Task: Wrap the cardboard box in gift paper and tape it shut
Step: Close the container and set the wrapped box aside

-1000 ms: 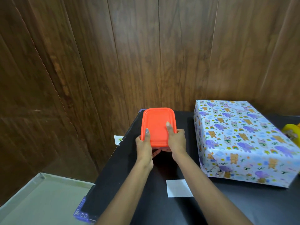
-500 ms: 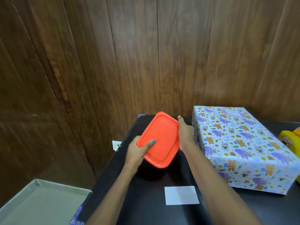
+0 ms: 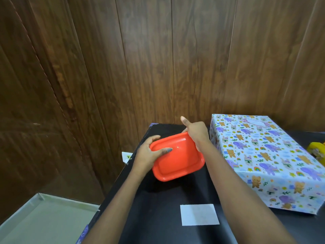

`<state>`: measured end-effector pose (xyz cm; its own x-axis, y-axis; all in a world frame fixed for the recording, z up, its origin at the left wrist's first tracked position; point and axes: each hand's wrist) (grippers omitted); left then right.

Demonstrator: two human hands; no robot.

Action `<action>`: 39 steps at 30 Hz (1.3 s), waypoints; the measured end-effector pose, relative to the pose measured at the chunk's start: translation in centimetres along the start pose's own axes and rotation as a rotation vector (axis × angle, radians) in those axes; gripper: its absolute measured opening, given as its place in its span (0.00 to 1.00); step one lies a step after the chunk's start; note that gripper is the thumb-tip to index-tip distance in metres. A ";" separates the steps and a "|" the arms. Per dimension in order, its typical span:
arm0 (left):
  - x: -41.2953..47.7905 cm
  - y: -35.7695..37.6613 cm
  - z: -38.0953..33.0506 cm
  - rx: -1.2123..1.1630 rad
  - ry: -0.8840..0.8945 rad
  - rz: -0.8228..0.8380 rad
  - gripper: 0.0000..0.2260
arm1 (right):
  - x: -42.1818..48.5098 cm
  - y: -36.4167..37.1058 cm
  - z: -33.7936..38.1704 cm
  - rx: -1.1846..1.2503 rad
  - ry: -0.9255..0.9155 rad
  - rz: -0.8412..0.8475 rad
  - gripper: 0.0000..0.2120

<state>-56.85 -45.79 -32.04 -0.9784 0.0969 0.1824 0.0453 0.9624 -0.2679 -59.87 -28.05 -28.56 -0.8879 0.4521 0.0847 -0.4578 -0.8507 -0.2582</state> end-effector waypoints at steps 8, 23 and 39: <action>0.7 0.7 -0.7 0.274 -0.076 -0.226 0.25 | -1.4 0.4 1.4 -0.304 -0.156 0.203 0.37; 8.3 -1.5 0.4 0.472 -0.034 -0.218 0.25 | 0.5 2.9 -2.8 -0.020 0.023 0.403 0.14; 16.3 3.7 6.7 0.441 -0.090 -0.012 0.25 | 10.1 8.8 -6.1 -0.385 -0.087 0.417 0.36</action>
<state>-74.02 -42.36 -36.39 -0.9929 0.0453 0.1103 -0.0372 0.7613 -0.6473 -72.61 -29.31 -35.79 -0.9978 0.0616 -0.0250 -0.0330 -0.7859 -0.6175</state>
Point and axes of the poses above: each hand's wrist, its own x-axis towards the middle knuckle, its own y-axis out of the palm, z = x × y, and after that the axes turned 4 degrees about -y, right-handed
